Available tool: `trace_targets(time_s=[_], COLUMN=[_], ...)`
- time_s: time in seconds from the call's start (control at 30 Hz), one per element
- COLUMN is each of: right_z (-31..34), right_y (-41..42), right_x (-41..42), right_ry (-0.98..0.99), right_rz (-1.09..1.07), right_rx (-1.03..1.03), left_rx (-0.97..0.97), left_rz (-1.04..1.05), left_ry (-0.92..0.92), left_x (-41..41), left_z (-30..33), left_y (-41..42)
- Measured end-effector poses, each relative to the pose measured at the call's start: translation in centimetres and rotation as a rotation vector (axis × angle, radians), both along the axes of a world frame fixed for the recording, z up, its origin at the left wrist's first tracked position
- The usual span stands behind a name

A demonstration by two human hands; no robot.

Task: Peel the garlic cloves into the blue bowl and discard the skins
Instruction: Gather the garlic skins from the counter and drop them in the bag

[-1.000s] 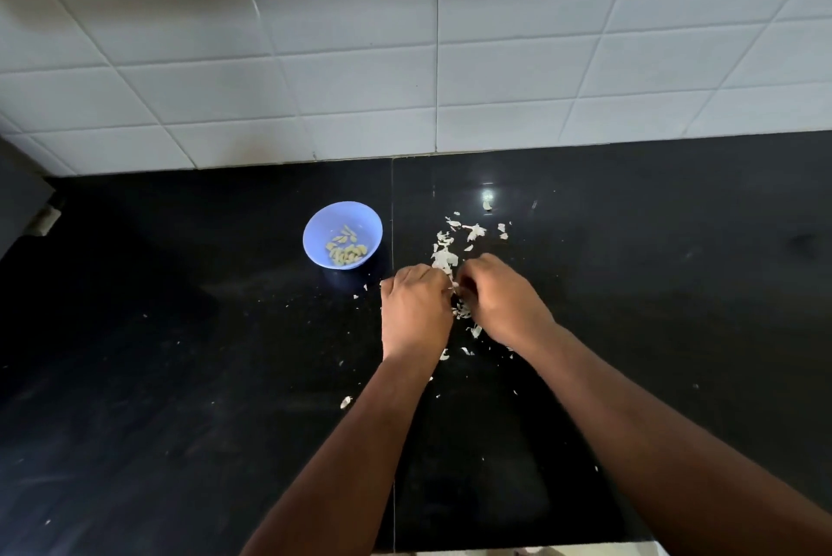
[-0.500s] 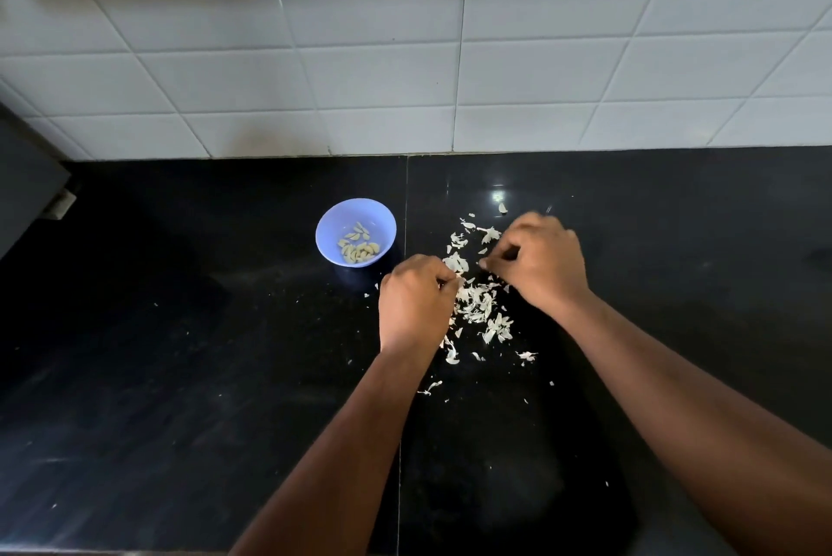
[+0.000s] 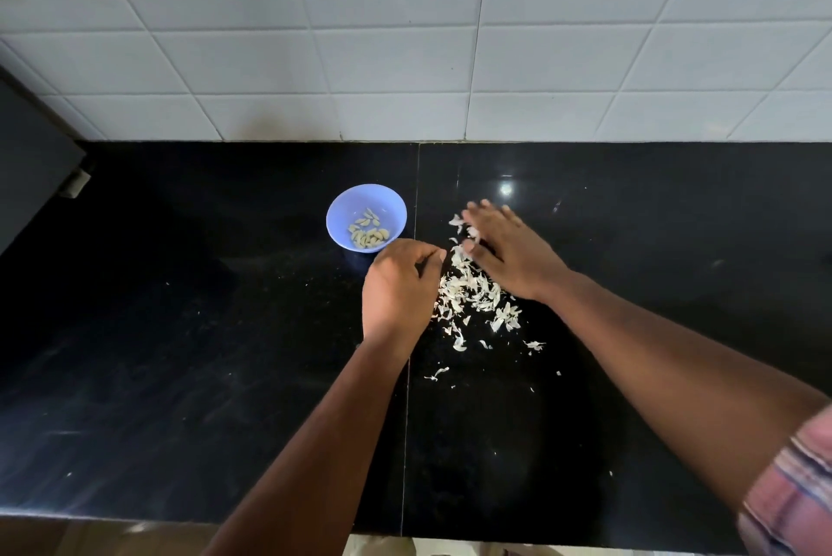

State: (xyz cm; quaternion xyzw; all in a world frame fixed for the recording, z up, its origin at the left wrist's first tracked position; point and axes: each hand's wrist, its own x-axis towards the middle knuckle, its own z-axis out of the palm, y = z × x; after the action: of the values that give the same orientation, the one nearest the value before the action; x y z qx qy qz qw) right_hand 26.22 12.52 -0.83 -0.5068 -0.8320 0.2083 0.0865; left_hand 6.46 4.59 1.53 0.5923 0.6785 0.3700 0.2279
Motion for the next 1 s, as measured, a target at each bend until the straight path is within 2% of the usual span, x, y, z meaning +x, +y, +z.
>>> trace_targets(time_s=[0.1, 0.2, 0.27, 0.37, 0.47, 0.57, 0.67, 0.73, 0.83, 1.0], right_z=[-0.1, -1.4, -1.9, -1.2, 0.0, 0.6, -0.2, -1.4, -2.6, -2.1], right_y=[-2.7, -5.0, -6.2, -7.8, -8.7, -9.8, -11.9, -13.4, -14.7, -13.7], right_x=[-1.8, -2.7, -2.7, -1.9, -0.4, 1.9, 3.0, 2.5, -0.4, -6.3], right_ry=[0.04, 0.084, 0.151, 0.322, 0.42, 0.398, 0.318, 0.204, 0.037, 0.14], right_rz=[0.113, 0.232, 0.228, 0.051, -0.228, -0.57, -0.75, -0.699, -0.508, -0.332], right_rx=[-0.009, 0.003, -0.055, -0.21, -0.127, 0.076, 0.017, 0.05, 0.125, 0.072], left_rx=[-0.013, -0.027, -0.029, -0.002, 0.037, 0.063, 0.063, 0.077, 0.107, 0.176], left_rz=[0.056, 0.056, 0.029, 0.019, 0.018, 0.051, 0.138, 0.193, 0.206, 0.196], left_ry=[-0.024, -0.147, -0.223, -0.294, -0.329, -0.378, -0.472, -0.514, -0.595, -0.661], left_x=[0.2, 0.1, -0.3, -0.9, -2.2, -3.8, -5.4, -5.8, -5.0, -2.0], left_z=[-0.2, 0.0, 0.1, 0.2, 0.4, 0.0, -1.0, -1.8, -2.9, -3.2], left_y=[-0.3, -1.2, -1.8, -2.8, -3.7, -4.8, -6.2, -7.2, -7.9, -6.5])
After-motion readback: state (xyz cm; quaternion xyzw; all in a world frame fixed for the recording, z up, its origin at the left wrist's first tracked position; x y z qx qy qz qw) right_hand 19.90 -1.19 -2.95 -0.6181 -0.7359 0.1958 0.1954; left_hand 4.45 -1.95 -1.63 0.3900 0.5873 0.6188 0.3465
